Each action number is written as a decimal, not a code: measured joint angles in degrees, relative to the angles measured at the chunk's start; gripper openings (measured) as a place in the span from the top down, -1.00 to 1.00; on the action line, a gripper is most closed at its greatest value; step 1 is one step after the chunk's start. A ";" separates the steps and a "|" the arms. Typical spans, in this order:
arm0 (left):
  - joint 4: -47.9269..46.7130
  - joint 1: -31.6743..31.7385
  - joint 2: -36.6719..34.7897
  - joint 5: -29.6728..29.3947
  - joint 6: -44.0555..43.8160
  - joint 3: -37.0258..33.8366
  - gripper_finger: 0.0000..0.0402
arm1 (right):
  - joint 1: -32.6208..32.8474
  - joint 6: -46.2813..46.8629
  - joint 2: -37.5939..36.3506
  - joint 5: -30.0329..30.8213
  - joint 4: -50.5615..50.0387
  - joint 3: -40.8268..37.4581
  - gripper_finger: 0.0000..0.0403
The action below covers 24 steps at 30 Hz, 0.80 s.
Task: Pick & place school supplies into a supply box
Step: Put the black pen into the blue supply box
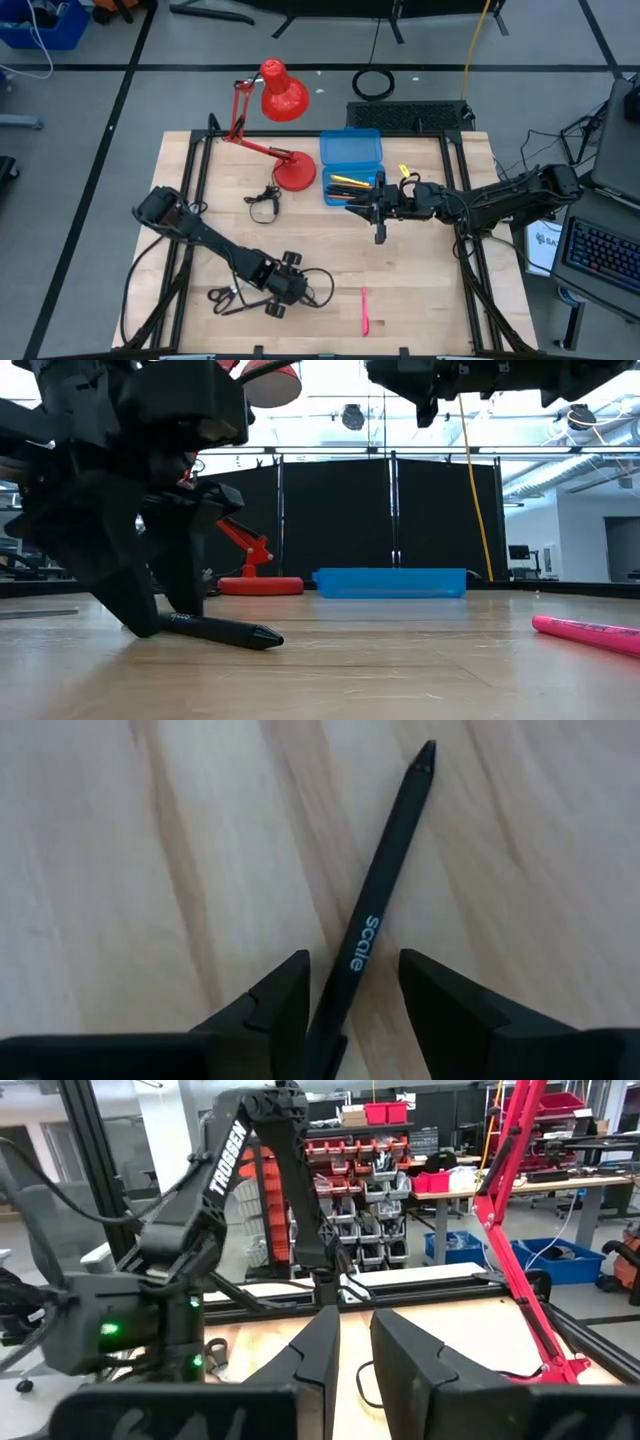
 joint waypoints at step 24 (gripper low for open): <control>-1.08 0.09 3.87 -0.19 4.19 3.87 0.92 | -0.01 0.00 0.00 0.00 -0.12 0.00 0.75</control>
